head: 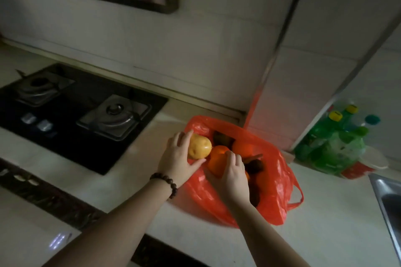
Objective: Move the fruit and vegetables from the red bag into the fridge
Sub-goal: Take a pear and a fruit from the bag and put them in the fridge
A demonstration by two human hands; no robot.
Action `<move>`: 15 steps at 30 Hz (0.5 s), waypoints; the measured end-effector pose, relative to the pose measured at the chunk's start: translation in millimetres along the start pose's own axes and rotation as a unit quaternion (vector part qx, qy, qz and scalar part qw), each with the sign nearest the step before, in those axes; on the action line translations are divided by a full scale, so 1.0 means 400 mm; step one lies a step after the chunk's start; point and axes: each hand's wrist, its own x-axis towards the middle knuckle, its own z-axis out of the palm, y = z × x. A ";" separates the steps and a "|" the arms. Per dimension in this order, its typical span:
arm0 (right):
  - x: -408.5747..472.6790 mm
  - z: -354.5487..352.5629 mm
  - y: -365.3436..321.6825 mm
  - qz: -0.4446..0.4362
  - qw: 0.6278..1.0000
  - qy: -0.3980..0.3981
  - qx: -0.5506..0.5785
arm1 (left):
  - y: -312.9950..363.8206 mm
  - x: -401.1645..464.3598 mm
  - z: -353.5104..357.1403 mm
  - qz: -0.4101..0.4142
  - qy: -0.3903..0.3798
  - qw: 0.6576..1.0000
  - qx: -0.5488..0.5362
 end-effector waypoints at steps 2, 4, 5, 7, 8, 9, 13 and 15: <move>0.013 0.007 -0.073 -0.022 1.000 -0.001 0.006 | -0.037 0.000 -0.075 -0.011 0.033 0.999 0.002; 0.019 0.023 -0.160 -0.047 0.999 -0.005 0.011 | -0.087 -0.013 -0.157 -0.028 0.064 0.998 0.007; 0.017 0.036 -0.209 -0.063 0.998 -0.010 0.014 | -0.118 -0.026 -0.200 -0.037 0.078 0.996 0.009; 0.007 0.073 -0.318 -0.096 0.995 -0.020 0.023 | -0.184 -0.060 -0.294 -0.053 0.108 0.993 0.015; -0.003 0.097 -0.377 -0.113 0.993 -0.027 0.029 | -0.223 -0.082 -0.344 -0.063 0.122 0.990 0.020; -0.017 0.123 -0.441 -0.128 0.990 -0.035 0.037 | -0.262 -0.107 -0.396 -0.076 0.135 0.988 0.025; -0.093 0.245 -0.718 -0.184 0.977 -0.085 0.068 | -0.449 -0.235 -0.617 -0.141 0.185 0.970 0.067; -0.139 0.309 -0.856 -0.216 0.967 -0.105 0.083 | -0.543 -0.311 -0.730 -0.171 0.216 0.958 0.084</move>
